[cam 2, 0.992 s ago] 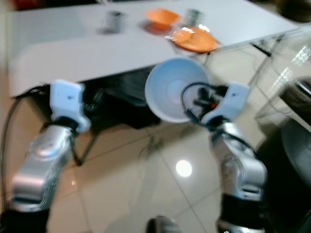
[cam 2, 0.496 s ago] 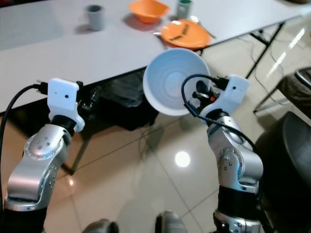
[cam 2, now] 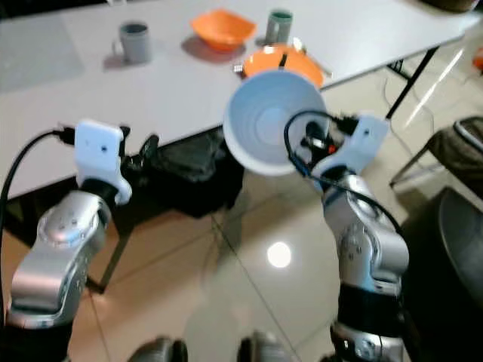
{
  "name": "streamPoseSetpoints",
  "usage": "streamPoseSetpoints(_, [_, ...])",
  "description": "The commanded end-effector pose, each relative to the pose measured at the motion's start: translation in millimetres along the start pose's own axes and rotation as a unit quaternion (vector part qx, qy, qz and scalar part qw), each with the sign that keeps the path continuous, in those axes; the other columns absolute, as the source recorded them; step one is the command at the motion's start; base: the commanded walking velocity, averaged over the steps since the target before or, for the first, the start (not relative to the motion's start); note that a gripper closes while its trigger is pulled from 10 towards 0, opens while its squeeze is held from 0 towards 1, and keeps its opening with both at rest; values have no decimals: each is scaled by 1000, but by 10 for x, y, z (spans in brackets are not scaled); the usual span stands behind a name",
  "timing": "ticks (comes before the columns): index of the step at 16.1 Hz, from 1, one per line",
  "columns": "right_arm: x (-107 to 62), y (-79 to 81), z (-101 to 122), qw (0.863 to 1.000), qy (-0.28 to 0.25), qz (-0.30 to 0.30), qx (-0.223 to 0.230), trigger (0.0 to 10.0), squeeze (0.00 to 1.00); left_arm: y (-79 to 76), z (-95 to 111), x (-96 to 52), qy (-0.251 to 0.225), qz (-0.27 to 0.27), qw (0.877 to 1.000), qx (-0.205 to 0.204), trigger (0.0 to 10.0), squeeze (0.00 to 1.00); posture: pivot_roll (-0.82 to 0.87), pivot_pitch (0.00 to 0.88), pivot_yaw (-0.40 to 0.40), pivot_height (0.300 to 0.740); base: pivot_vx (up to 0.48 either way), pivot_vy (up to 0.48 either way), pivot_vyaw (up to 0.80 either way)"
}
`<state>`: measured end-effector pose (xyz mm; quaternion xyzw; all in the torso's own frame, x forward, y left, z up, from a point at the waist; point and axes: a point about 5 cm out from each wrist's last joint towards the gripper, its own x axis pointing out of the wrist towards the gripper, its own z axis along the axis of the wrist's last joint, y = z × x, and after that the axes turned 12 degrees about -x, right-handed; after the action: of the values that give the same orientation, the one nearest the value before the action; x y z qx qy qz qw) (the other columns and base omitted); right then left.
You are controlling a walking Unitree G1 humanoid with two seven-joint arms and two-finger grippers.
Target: Setting the table
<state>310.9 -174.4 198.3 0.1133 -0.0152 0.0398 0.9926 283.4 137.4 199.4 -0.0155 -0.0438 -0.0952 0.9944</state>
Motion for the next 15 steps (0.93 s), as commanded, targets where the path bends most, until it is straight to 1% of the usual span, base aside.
streamPoseSetpoints(1, [-26, -60, 96, 1000, -19, -5, 3, 10000, 0, -78, 58, 5, -10, -17, 1000, 0, 10000, 0, -34, 141, -63, 740, 382, 0, 0])
streamPoseSetpoints(2, [-25, -46, 92, 1000, -17, 0, 4, 10000, 0, -75, 56, 3, -10, -17, 1000, 1, 10000, 0, -33, 135, -65, 740, 382, 0, 0])
streamPoseSetpoints(4, [-21, -37, 88, 1000, -17, 0, -1, 10000, 0, -73, 52, -2, -10, -17, 1000, 2, 10000, 0, -34, 125, -65, 740, 381, 0, 797])
streamPoseSetpoints(7, [-22, -47, 89, 1000, -20, -4, 5, 10000, 0, -81, 49, -4, -10, -21, 1000, 3, 10000, 0, -36, 114, -61, 740, 380, 0, 0])
streamPoseSetpoints(13, [-21, -66, 80, 1000, -19, -6, -5, 10000, 0, -89, 54, 4, -12, -26, 1000, 6, 10000, 0, -32, 93, -59, 740, 417, 0, 0])
streamPoseSetpoints(15, [-5, -44, 94, 1000, -21, 4, -9, 10000, 0, -94, 49, 8, -11, -30, 999, 11, 10000, 0, -32, 84, -58, 740, 480, 0, 0])
